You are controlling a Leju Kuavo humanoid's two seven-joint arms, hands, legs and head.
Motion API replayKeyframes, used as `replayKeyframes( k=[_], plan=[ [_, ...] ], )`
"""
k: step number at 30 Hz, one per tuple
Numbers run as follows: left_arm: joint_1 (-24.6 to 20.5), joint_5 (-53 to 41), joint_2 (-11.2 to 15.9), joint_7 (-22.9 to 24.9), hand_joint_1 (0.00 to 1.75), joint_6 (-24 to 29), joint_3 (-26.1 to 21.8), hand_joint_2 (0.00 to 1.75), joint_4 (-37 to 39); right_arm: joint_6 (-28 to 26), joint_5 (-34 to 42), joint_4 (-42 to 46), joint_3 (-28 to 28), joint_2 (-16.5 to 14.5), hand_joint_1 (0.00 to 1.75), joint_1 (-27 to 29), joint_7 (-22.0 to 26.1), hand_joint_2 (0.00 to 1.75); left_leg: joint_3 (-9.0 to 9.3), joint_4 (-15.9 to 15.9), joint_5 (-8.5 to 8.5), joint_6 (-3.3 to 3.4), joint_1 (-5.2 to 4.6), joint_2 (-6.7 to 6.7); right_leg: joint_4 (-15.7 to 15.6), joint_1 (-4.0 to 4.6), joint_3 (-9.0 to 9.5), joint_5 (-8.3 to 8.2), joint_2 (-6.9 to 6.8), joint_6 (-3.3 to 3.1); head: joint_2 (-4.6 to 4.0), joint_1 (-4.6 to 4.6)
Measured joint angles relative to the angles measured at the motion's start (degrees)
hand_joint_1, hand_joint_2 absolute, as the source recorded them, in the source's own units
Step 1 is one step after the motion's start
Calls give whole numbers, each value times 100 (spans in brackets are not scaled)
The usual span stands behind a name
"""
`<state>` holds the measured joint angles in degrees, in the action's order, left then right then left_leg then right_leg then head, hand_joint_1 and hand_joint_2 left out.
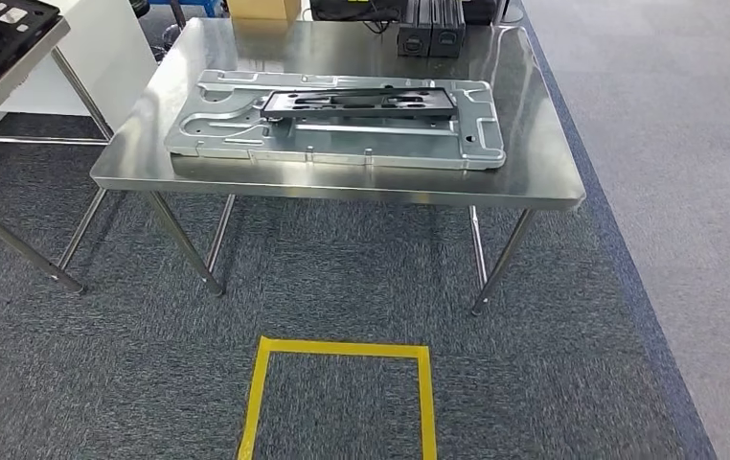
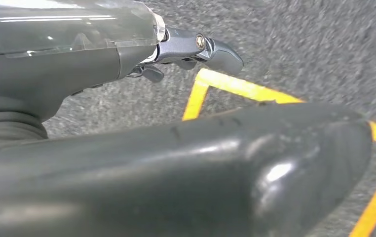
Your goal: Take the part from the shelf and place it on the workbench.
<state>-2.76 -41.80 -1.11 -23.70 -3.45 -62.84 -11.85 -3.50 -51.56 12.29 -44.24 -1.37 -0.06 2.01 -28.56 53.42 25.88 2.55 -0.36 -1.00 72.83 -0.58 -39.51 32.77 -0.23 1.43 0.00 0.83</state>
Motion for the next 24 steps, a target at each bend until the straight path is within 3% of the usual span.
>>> replayKeyframes(
  k=[1, 3, 5, 6, 9, 11, 13, 14, 15, 16, 17, 19, 21, 22, 24],
  plan=[
    [-5, -7, -6, 2, 0, 0, 0, 0, 0, 0, 0, -1, 0, 2, 0, -2, -4, 0, -114, 55, -47, -19, 8, -2, 6, -18, 115, -146, -1, 20, 0, 0],
    [-21, -15, -17, 8, 0, 1, 0, 0, 0, 9, 0, -1, 0, 7, 0, -9, -24, 0, -335, 198, -110, -67, 26, -2, -584, -57, 641, -407, 0, 48, 0, 0],
    [-40, -26, -22, 15, 0, 9, 0, 0, 0, 31, -1, -1, -1, 9, 0, -20, -76, 0, -499, 344, -153, -128, 25, 1, -1368, -49, 1169, -329, 15, 24, 0, 2],
    [-48, -33, -23, 18, 0, 13, 0, 0, 0, 45, -1, -1, -3, 9, 0, -27, -105, 0, -547, 384, -183, -160, 18, 2, -1580, -35, 1283, -244, 22, -7, 0, 2],
    [-55, -61, -26, 26, 0, 16, 0, 0, 0, 79, 1, -8, -29, 7, 0, -41, -185, 0, -639, 440, -211, -272, 30, 14, -1675, -27, 1222, -293, 6, -160, 0, 2],
    [-53, -69, -29, 33, 0, 16, 0, 0, 0, 86, 4, -16, -47, 5, 0, -53, -224, 0, -772, 774, 162, -341, 58, 36, -1689, -39, 1102, -414, -21, -255, 0, 2],
    [-55, -77, -31, 38, 0, 16, 0, 0, 0, 82, -1, -16, -54, 8, 0, -60, -251, 0, -957, 1484, 713, -393, 80, 45, -1682, -23, 954, -535, -34, -292, 0, 2],
    [-56, -83, -32, 42, 0, 15, 0, 0, 0, 79, -14, -16, -55, 7, 0, -58, -259, 0, -1009, 1820, 866, -410, 88, 45, -1674, -16, 873, -596, -38, -293, 0, 2],
    [-56, -89, -36, 46, 0, 15, 0, 0, 0, 75, -33, -16, -56, 6, 0, -57, -265, 0, -990, 2019, 891, -416, 92, 45, -1664, -10, 789, -655, -40, -291, 0, 2],
    [-56, -93, -40, 50, 0, 15, 0, 0, 0, 76, -54, -16, -57, 4, 0, -56, -266, 0, -874, 2012, 794, -412, 95, 46, -1650, -7, 705, -712, -40, -284, 0, 2],
    [-57, -98, -46, 53, 0, 16, 0, 0, 0, 87, -72, -16, -57, 0, 0, -56, -255, 0, -659, 1798, 631, -398, 96, 47, -1635, -6, 626, -766, -39, -274, 0, 2],
    [-73, -101, -51, 54, 0, 19, 0, 0, 0, 132, -81, -16, -57, -13, 0, -58, -210, 0, -19, 935, 429, -336, 81, 53, -1607, 2, 504, -866, -32, -238, 0, 2],
    [-94, -102, -52, 54, 0, 24, 0, 0, 0, 169, -66, -16, -66, -25, 0, -58, -176, 0, 437, 212, 477, -267, 50, 59, -1604, 7, 442, -974, -37, -177, 0, 2],
    [-97, -102, -53, 56, 0, 27, -1, 0, 0, 179, -53, -16, -79, -30, 0, -58, -174, 0, 509, 54, 509, -237, 30, 60, -1615, 6, 428, -1031, -42, -140, 0, 2],
    [-88, -109, -58, 62, 0, 32, -2, 0, 0, 186, -31, -17, -118, -30, 0, -49, -170, 0, 441, 11, 418, -167, 32, 45, -1627, -4, 401, -1081, -39, -64, 0, 2]
  ],
)
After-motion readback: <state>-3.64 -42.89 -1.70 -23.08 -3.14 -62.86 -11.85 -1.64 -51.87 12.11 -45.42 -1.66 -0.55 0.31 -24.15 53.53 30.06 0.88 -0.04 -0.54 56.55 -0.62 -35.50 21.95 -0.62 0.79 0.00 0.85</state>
